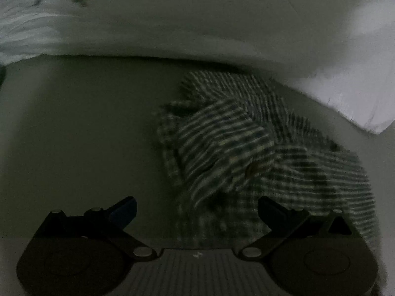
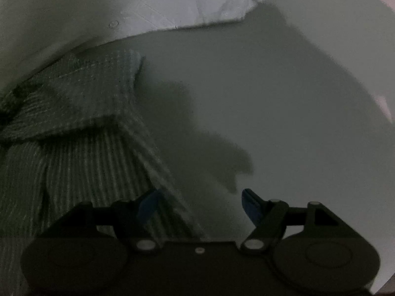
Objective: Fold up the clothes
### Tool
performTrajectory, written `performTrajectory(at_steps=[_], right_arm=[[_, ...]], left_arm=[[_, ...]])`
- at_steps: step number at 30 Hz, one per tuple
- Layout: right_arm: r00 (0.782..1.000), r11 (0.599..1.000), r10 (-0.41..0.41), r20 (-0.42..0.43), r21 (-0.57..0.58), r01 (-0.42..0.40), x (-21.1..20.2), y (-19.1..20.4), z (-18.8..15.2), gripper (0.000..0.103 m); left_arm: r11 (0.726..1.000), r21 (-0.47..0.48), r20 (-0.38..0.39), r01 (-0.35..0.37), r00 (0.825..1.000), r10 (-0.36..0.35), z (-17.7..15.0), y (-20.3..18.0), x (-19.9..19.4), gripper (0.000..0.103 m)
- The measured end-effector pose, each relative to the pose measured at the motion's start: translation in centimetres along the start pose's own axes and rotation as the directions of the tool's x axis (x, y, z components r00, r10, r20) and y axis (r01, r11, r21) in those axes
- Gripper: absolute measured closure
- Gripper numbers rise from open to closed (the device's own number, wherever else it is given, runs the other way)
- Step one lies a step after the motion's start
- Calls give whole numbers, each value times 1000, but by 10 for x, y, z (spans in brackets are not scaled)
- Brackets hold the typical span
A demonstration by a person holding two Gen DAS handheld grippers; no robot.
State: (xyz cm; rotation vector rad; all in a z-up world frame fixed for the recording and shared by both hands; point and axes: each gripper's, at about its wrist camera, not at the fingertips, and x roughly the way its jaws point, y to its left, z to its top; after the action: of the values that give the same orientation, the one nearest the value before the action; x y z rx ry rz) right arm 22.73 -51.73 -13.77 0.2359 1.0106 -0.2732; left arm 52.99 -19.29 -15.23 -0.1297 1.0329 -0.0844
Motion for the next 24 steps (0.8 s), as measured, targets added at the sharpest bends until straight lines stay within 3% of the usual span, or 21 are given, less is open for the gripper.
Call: performTrajectory(at_steps=[1,3,4,5,6,7,8,12,18,21,24], right_arm=[[999,999,32,-19,4,-32,-1,-1,-6,30],[999,999,19,-35,-32,-20,4,3,-15,39],[1000,996,-13,-20,-92,11,4,13,-17,48],[1000,992,-14,-11,-128,12,3,20,-20,73],[1000,991,-9,-14,-133,7,3,23,-16,91],[999,991,-47,-20,-129,44,5,28,-11,102],[997,987,-82,-16,-143,79,6,34,-9,102],[991,966,-133,32,-219,136,-3,60,-12,102],[984,970,-47,170,-229,86,-70,112,-21,102],[977,959,-12,213,-276,72,-92,145,-38,102],[978,941,6,207,-333,65,-83,185,-53,102]], left_arm=[[1000,17,-2,-15,1000,15,2,-5,5,5],[998,43,-2,-45,999,46,4,-12,13,26],[998,43,4,-45,999,45,5,-13,13,43],[999,38,12,-39,999,39,6,-13,11,57],[999,30,26,-43,999,43,7,-14,9,65],[998,25,43,-61,997,60,9,-15,5,85],[997,23,56,-75,996,74,11,-15,1,91],[1000,-10,107,-13,994,14,20,-4,-22,94],[991,-66,189,114,977,-100,28,36,-86,94],[987,-89,184,131,976,-113,28,59,-98,92],[991,-82,163,108,982,-94,23,84,-90,88]])
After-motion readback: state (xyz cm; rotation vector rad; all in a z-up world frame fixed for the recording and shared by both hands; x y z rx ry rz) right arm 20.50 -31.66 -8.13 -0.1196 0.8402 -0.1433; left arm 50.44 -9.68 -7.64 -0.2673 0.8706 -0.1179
